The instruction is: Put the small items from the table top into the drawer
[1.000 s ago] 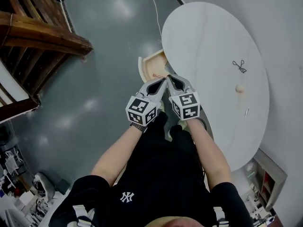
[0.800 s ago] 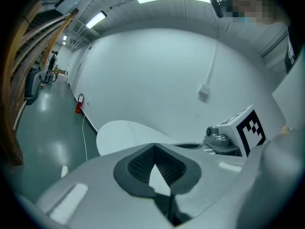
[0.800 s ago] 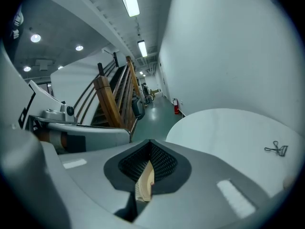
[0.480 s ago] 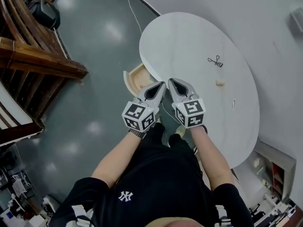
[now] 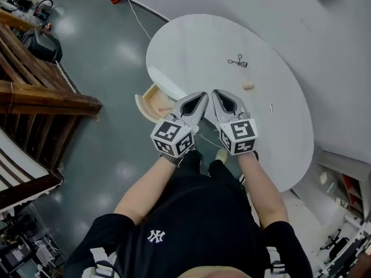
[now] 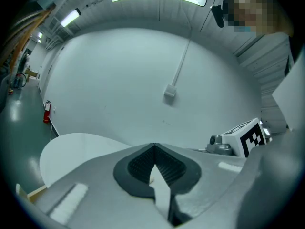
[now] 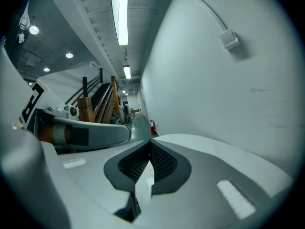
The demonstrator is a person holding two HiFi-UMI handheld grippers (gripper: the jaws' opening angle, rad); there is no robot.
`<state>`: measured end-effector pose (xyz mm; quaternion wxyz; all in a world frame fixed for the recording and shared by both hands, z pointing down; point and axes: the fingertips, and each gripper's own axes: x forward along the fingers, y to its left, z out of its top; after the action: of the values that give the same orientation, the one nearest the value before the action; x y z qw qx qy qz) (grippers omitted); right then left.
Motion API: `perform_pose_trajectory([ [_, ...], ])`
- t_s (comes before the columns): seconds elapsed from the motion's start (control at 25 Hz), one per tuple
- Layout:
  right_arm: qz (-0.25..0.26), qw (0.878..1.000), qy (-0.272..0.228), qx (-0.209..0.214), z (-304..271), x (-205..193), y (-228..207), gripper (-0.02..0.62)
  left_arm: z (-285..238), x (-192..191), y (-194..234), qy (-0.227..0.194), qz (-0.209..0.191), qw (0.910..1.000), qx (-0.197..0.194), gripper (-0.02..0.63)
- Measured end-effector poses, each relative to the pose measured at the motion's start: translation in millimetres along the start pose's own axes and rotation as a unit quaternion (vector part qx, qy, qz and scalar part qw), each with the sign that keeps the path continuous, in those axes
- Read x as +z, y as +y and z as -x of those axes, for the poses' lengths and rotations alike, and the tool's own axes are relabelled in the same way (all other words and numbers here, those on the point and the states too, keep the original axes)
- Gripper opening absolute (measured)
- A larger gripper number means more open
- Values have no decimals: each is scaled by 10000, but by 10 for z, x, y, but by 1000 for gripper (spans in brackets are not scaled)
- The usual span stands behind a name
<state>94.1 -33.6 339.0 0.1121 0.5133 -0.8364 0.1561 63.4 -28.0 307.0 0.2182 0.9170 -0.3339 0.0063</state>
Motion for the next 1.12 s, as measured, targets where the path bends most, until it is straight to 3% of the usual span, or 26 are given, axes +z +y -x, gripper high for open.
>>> perform_pose_trajectory([
  [0.6, -333, 9906, -59, -1326, 1285, -466, -1162, 26, -890, -641, -1295, 516, -136, 9935, -1002, 2],
  [0.92, -344, 9836, 1, -1773, 1779, -784, -1625, 37, -1196, -1067, -1760, 743, -219, 9902, -1165, 0],
  [1.12, -504, 9788, 205, -1973, 1839, -1123, -1932, 58, -1345, -1350, -1775, 840, -273, 9906, -1048, 0],
])
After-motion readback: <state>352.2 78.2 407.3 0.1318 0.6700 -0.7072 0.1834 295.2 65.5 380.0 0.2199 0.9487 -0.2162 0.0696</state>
